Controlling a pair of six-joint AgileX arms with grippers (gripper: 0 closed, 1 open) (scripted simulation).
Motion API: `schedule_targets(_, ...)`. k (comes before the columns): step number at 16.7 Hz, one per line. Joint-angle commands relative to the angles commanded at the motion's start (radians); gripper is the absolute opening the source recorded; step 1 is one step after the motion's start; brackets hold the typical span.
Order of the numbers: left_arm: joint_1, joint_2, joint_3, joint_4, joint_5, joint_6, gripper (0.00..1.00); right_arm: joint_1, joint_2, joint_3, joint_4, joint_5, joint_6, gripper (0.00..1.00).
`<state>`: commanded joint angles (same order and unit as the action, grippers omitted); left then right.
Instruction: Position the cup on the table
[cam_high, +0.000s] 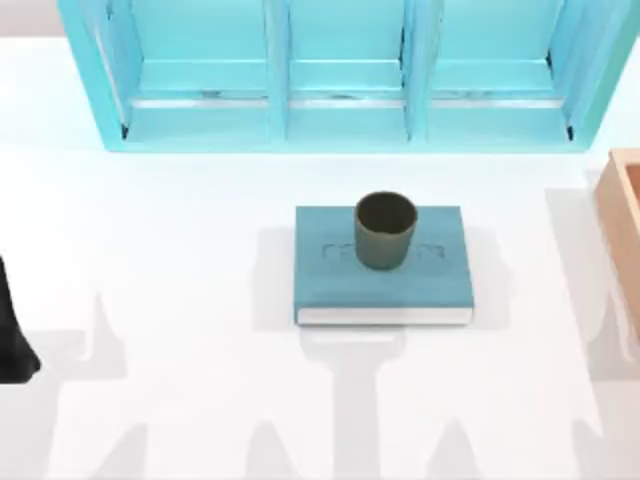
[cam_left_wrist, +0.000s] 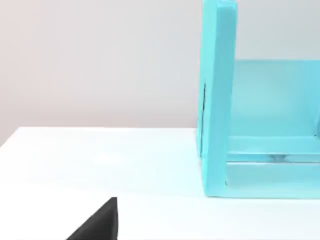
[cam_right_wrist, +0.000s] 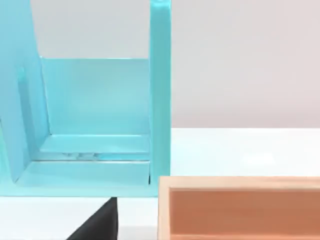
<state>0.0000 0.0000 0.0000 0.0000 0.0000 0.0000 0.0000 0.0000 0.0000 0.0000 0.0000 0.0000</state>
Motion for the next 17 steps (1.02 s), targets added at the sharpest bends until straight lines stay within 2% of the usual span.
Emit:
schedule_targets(4, -0.008, 0.027, 0.019, -0.020, -0.002, -0.005, 1.00, 0.000, 0.000, 0.000, 0.000, 0.000, 0.000, 1.00)
schedule_targets(8, -0.055, 0.180, 0.160, -0.126, -0.018, -0.055, 1.00, 0.000, 0.000, 0.000, 0.000, 0.000, 0.000, 1.00)
schedule_targets(12, -0.138, 0.433, 0.426, -0.290, -0.047, -0.154, 1.00, 0.000, 0.000, 0.000, 0.000, 0.000, 0.000, 1.00)
schedule_targets(17, -0.283, 0.847, 0.869, -0.552, -0.093, -0.313, 1.00, 0.000, 0.000, 0.000, 0.000, 0.000, 0.000, 1.00)
